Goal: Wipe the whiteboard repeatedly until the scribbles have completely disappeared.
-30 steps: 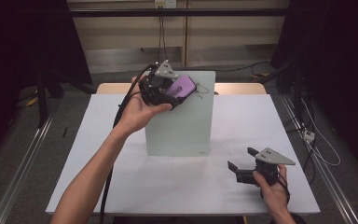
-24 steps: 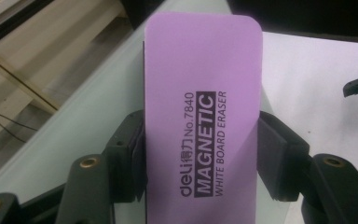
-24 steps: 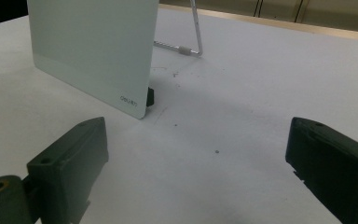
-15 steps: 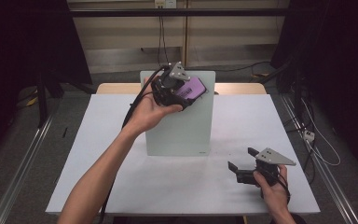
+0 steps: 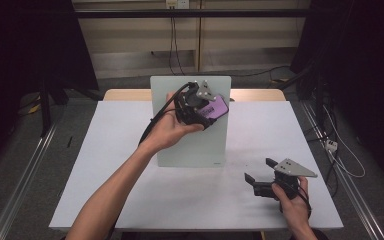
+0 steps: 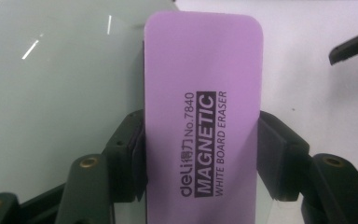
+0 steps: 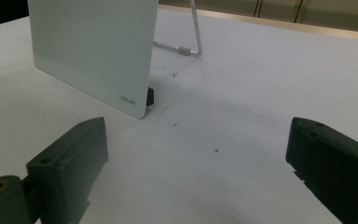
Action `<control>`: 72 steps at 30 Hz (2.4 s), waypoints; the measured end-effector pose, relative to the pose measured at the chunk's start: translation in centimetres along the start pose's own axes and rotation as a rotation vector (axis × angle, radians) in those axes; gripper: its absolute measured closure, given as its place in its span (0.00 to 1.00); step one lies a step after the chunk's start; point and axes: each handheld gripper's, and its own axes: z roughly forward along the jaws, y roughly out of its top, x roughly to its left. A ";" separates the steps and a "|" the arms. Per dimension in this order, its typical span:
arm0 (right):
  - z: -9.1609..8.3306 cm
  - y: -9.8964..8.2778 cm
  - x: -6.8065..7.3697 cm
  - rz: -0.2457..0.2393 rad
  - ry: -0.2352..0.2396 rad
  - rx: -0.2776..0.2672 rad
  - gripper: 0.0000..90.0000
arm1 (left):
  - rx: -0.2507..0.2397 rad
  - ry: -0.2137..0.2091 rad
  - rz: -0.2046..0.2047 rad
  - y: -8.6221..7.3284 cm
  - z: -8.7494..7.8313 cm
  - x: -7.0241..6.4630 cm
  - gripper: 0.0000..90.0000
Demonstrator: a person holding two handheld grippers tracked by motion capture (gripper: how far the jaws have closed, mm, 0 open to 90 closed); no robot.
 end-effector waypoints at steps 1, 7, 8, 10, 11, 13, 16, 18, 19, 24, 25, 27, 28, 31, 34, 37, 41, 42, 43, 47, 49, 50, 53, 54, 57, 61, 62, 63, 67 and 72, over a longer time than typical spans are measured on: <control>0.0 0.0 0.0 -0.001 0.000 0.001 0.06 | -0.003 -0.004 0.002 -0.1 0.3 -0.2 0.46; 0.0 0.0 0.0 -0.004 0.001 0.002 0.06 | 0.027 -0.048 0.022 -0.4 1.9 -1.4 0.46; 0.0 0.0 0.0 -0.001 0.000 0.001 0.06 | 0.028 -0.047 0.023 -0.4 2.1 -1.6 0.46; 0.0 0.0 0.0 -0.002 0.000 0.001 0.06 | 0.032 -0.046 0.020 -0.2 2.1 -1.6 0.46; 0.0 0.0 0.0 -0.002 0.000 0.000 0.06 | 0.033 -0.054 0.016 -0.2 2.0 -1.5 0.46; 0.0 0.0 0.0 -0.005 -0.001 0.001 0.06 | 0.024 -0.057 0.011 -0.2 1.9 -1.2 0.46; 0.0 0.0 0.0 -0.006 -0.001 0.001 0.06 | 0.013 -0.043 -0.002 0.2 1.3 -0.8 0.46; 0.0 0.0 0.0 -0.006 -0.001 0.001 0.06 | 0.009 -0.029 -0.019 0.6 0.8 -0.4 0.46; 0.0 0.0 0.0 -0.005 -0.001 0.002 0.06 | 0.003 -0.026 -0.025 0.8 0.7 -0.3 0.46; 0.0 0.0 0.0 -0.005 0.000 0.001 0.06 | -0.012 0.012 -0.038 1.7 -0.6 0.6 0.46; 0.0 0.0 0.0 -0.006 0.001 0.000 0.06 | -0.022 0.018 -0.036 1.8 -0.8 0.9 0.46; -0.1 0.0 0.0 -0.006 0.002 0.000 0.06 | -0.035 0.031 -0.051 1.8 -1.5 1.4 0.46; -0.1 0.0 0.0 -0.004 0.001 0.000 0.06 | -0.040 0.030 -0.056 1.9 -1.8 1.8 0.46; 0.0 0.0 0.0 -0.006 -0.001 0.000 0.06 | -0.073 0.039 -0.082 2.0 -2.6 2.5 0.46; 0.0 0.0 0.0 -0.004 0.003 0.002 0.06 | -0.087 0.055 -0.083 2.1 -2.8 2.6 0.46; 0.0 0.0 0.0 -0.004 0.002 0.002 0.06 | -0.077 0.059 -0.070 2.2 -2.5 2.3 0.46; -0.1 0.0 0.0 -0.004 0.004 0.001 0.06 | -0.048 0.048 -0.041 2.0 -1.8 1.7 0.46; -0.1 0.0 0.0 -0.003 0.002 0.003 0.06 | -0.048 0.045 -0.035 1.8 -1.5 1.5 0.46; -0.1 -0.1 0.0 -0.005 0.003 0.000 0.06 | -0.041 0.039 -0.030 1.7 -1.3 1.3 0.46; -0.1 -0.1 0.0 -0.002 0.000 -0.002 0.06 | -0.018 0.022 -0.011 0.9 -0.6 0.6 0.46; -0.1 -0.1 0.0 -0.005 0.001 -0.001 0.06 | -0.008 0.011 -0.003 0.6 -0.3 0.3 0.46; -0.1 -0.1 0.0 -0.005 0.001 0.000 0.06 | -0.006 0.010 -0.003 0.4 -0.1 0.1 0.46; -0.1 -0.1 0.0 -0.004 0.000 0.001 0.06 | 0.006 -0.005 0.001 -0.3 0.2 -0.2 0.46; -0.1 -0.1 0.0 -0.005 -0.002 0.003 0.06 | 0.005 -0.006 0.001 -0.5 0.3 -0.3 0.46; 0.0 0.0 0.0 -0.001 0.000 0.002 0.06 | 0.001 -0.011 -0.004 -0.7 0.3 -0.3 0.46; -0.1 -0.1 0.0 -0.004 -0.002 0.003 0.06 | 0.003 -0.008 -0.009 -0.8 0.1 -0.3 0.46; -0.1 -0.1 0.0 -0.006 -0.003 0.001 0.06 | 0.002 -0.002 -0.008 -0.8 0.0 -0.2 0.46; -0.1 -0.1 0.0 -0.005 -0.002 0.001 0.06 | 0.003 -0.003 -0.008 -0.8 -0.2 -0.1 0.46; -0.1 -0.1 0.0 -0.006 0.000 0.000 0.06 | -0.031 0.036 -0.022 -1.1 -1.2 0.5 0.46; 0.0 0.0 0.0 -0.007 -0.002 0.001 0.06 | -0.073 0.063 -0.066 -1.7 -2.6 1.5 0.46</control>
